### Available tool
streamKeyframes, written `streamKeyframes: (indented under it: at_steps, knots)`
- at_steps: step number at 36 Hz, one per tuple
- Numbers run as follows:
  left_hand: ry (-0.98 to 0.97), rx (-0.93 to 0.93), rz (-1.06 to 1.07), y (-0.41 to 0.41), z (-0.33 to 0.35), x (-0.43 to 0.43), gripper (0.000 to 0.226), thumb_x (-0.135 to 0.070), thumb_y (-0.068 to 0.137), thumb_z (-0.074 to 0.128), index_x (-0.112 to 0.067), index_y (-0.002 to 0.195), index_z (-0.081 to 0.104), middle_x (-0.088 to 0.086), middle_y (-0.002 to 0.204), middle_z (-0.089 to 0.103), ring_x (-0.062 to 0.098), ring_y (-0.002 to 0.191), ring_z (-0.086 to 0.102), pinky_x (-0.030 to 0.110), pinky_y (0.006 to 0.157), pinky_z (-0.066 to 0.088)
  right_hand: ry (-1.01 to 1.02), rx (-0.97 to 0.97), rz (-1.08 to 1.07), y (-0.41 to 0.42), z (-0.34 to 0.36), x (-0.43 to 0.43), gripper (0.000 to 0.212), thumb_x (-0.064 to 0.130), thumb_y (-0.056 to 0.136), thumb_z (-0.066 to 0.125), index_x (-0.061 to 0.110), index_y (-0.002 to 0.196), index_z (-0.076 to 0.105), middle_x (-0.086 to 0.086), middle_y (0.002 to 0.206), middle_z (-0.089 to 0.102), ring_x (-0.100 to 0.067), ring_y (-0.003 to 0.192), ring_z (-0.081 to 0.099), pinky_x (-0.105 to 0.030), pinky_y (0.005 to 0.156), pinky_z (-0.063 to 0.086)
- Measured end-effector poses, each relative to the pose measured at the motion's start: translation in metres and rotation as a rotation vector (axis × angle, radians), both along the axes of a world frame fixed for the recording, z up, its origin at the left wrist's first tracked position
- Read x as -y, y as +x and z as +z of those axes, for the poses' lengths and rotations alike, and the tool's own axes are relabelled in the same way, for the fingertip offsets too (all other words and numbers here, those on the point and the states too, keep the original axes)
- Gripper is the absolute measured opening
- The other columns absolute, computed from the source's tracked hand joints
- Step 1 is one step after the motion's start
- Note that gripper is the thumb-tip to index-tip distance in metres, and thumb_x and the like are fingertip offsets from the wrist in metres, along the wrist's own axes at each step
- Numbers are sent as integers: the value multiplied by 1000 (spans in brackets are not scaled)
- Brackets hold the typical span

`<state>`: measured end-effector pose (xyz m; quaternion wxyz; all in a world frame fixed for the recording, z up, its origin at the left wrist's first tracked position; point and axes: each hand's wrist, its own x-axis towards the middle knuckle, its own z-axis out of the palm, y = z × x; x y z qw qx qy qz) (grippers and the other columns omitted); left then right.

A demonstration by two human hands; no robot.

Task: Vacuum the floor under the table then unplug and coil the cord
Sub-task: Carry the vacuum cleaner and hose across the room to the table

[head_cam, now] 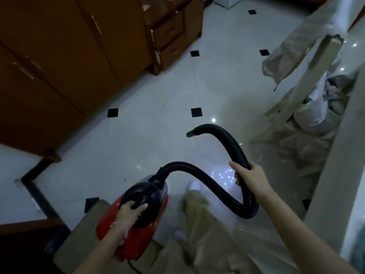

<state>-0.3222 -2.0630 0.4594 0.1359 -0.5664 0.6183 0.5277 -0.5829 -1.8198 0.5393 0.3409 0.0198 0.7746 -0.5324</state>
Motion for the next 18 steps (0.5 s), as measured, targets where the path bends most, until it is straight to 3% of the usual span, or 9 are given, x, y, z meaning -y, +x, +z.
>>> streamKeyframes:
  at_steps: [5, 10, 12, 15, 18]
  knots:
    - [31, 20, -63, -72, -15, 34, 38, -22, 86, 67, 3, 113, 58, 10, 79, 61, 22, 73, 58, 30, 66, 48, 6, 15, -82, -52, -18, 21, 18, 23, 88, 66, 8, 85, 58, -8, 64, 52, -18, 53, 48, -26, 54, 46]
    - [73, 23, -120, -146, -19, 58, 9, -19, 86, 67, -12, 87, 61, 10, 74, 58, 23, 74, 55, 34, 72, 46, 59, 63, -173, -108, -37, 34, 24, 28, 84, 69, 7, 85, 58, -10, 66, 55, -21, 54, 53, -35, 61, 48]
    - [88, 48, -167, -171, -26, 70, 17, -19, 85, 68, -8, 96, 61, 12, 77, 60, 22, 72, 55, 34, 73, 46, 67, 65, -207, -124, -42, 37, 23, 28, 84, 70, 8, 84, 59, -10, 66, 56, -22, 55, 54, -37, 62, 48]
    - [88, 114, -291, -204, -41, 88, 57, -25, 84, 70, 1, 130, 49, 21, 109, 65, 29, 94, 62, 36, 88, 51, 91, 79, -248, -141, -47, 39, 21, 27, 85, 69, 9, 85, 59, -10, 66, 56, -23, 56, 54, -36, 62, 49]
    - [63, 170, -409, -242, -56, 99, 69, -24, 84, 69, 3, 139, 39, 21, 138, 50, 34, 124, 50, 40, 107, 40, 122, 104, -289, -150, -60, 39, 22, 26, 86, 69, 7, 87, 59, -10, 66, 56, -21, 55, 54, -32, 60, 48]
